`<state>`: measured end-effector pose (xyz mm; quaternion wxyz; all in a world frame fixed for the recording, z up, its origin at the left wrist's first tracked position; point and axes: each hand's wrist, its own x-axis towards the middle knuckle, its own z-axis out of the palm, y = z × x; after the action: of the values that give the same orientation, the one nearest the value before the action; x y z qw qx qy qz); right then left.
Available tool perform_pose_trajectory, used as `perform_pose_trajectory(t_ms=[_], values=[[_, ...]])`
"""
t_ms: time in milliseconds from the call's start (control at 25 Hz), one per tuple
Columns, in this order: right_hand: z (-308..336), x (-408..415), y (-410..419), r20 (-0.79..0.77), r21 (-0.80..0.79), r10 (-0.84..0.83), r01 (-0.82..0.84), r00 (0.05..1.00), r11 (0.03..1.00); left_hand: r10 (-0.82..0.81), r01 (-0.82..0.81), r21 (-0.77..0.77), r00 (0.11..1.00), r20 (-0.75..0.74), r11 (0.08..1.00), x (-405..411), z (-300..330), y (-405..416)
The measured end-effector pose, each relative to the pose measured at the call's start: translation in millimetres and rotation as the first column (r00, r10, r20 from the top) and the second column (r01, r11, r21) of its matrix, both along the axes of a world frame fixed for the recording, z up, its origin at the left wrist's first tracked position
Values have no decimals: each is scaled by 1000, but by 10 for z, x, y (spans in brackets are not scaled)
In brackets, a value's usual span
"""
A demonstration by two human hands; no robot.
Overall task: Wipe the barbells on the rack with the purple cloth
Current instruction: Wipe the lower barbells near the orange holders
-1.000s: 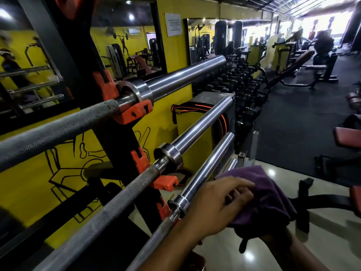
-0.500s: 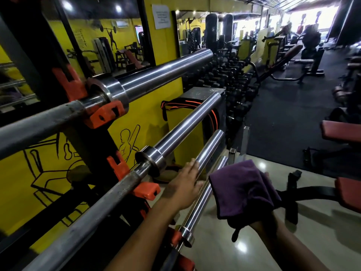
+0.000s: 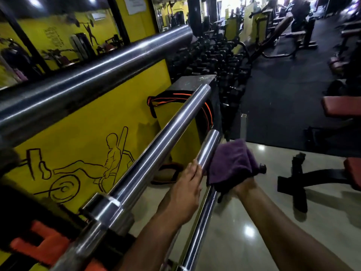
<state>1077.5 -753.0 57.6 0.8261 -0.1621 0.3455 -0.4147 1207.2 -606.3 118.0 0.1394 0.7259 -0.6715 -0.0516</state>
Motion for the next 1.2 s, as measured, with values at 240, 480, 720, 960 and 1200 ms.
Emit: perform_pose_trajectory(t_ms=[240, 480, 720, 960, 1200], values=[[477, 623, -296, -212, -213, -52, 6, 976, 977, -5, 5, 16, 1000, 3, 1000, -19, -32, -16], [380, 876, 508, -656, -395, -162, -153, 737, 906, -23, 23, -7, 1000, -10, 1000, 58, -141, -50], [377, 582, -396, -381, 21, 129, -130, 915, 991, -40, 38, -41, 998, -54, 998, 78, -148, -58], [28, 632, 215, -147, -49, 165, -173, 975, 984, -24, 23, -19, 997, -80, 1000, 75, -159, -73], [460, 610, -185, -232, -55, 103, -119, 967, 991, -21, 19, -45, 998, -65, 999, 93, -193, -85]])
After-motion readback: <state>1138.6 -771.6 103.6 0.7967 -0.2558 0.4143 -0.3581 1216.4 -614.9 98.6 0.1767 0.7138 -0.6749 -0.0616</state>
